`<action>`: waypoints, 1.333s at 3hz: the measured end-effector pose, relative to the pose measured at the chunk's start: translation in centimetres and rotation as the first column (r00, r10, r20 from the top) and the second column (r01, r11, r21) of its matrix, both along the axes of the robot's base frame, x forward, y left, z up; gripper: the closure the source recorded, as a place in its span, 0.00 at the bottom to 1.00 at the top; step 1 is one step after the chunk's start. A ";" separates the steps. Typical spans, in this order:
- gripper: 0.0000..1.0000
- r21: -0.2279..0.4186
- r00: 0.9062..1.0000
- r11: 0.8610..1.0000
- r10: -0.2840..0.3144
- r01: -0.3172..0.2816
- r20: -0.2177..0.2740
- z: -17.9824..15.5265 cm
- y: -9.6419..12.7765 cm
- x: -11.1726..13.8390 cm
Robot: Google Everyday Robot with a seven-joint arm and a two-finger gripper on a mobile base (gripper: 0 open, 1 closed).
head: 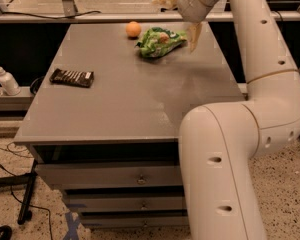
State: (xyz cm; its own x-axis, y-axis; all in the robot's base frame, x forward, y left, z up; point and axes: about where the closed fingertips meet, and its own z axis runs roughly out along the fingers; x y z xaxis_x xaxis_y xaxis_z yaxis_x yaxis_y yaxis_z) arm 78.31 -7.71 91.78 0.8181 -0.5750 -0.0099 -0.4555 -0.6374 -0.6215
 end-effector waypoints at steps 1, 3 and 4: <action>0.00 0.103 0.998 0.992 -0.069 0.068 0.012 3.3 -2.2 -1.0; 0.00 0.330 0.975 0.919 -0.221 0.214 -0.019 11.3 -7.3 -4.8; 0.00 0.330 0.975 0.919 -0.221 0.214 -0.018 11.3 -7.3 -4.7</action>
Offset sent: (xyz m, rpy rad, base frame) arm -0.0580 -0.0909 0.1490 0.3481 -0.0230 -0.2377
